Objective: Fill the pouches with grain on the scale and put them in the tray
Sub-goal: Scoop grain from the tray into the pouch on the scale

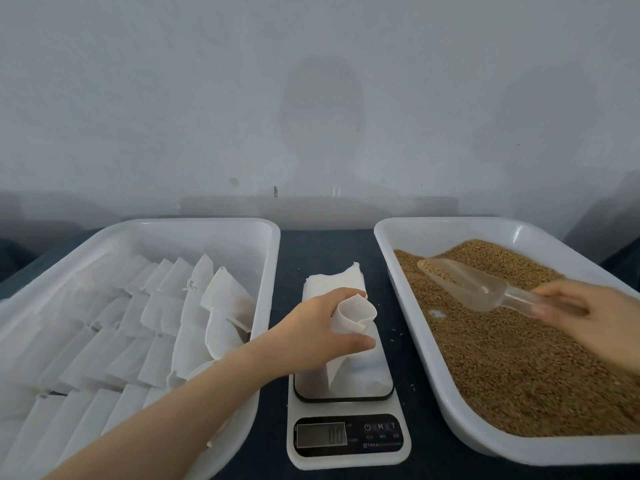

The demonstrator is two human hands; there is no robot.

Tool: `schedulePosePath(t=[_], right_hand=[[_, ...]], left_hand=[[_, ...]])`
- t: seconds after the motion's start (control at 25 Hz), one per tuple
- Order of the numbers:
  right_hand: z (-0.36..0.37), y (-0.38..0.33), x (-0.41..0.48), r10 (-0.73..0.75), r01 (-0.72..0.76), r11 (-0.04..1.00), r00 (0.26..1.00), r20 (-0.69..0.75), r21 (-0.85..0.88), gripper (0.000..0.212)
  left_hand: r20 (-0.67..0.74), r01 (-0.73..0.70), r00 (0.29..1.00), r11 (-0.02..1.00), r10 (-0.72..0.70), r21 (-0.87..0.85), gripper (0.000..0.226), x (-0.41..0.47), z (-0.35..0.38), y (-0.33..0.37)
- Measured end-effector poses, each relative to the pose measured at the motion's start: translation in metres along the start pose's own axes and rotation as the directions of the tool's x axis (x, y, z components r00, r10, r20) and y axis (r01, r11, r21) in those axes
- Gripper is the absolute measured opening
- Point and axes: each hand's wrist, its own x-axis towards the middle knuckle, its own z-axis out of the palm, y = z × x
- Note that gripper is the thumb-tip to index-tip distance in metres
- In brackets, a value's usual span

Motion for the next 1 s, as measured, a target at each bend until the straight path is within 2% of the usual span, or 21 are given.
schedulePosePath(t=[0.24,0.48,0.56,0.72,1.0], right_hand=[[-0.027,0.002,-0.012,-0.129,0.127,0.991,0.991,-0.042,-0.033,0.024],[-0.038,-0.021,-0.016,-0.271,0.271,0.961,0.962,0.016,-0.044,0.043],[-0.038,-0.03,-0.018,-0.309,0.31,0.95,0.951,0.029,-0.046,0.042],[-0.033,-0.045,-0.018,-0.372,0.374,0.924,0.927,0.045,-0.077,0.026],[-0.041,-0.067,-0.007,-0.425,0.435,0.898,0.897,0.122,-0.07,0.036]], left_hand=[[0.007,0.026,1.0,1.0,-0.026,-0.007,0.067,0.002,0.0,-0.003],[0.016,0.016,1.0,1.0,-0.016,-0.021,0.07,0.004,0.002,-0.006],[0.02,-0.003,1.0,1.0,0.004,-0.019,0.067,0.004,0.003,-0.005],[0.018,-0.031,0.999,0.999,0.031,-0.031,0.064,0.004,0.002,-0.004],[-0.026,-0.059,0.998,0.998,0.059,0.0,0.058,0.003,0.0,-0.003]])
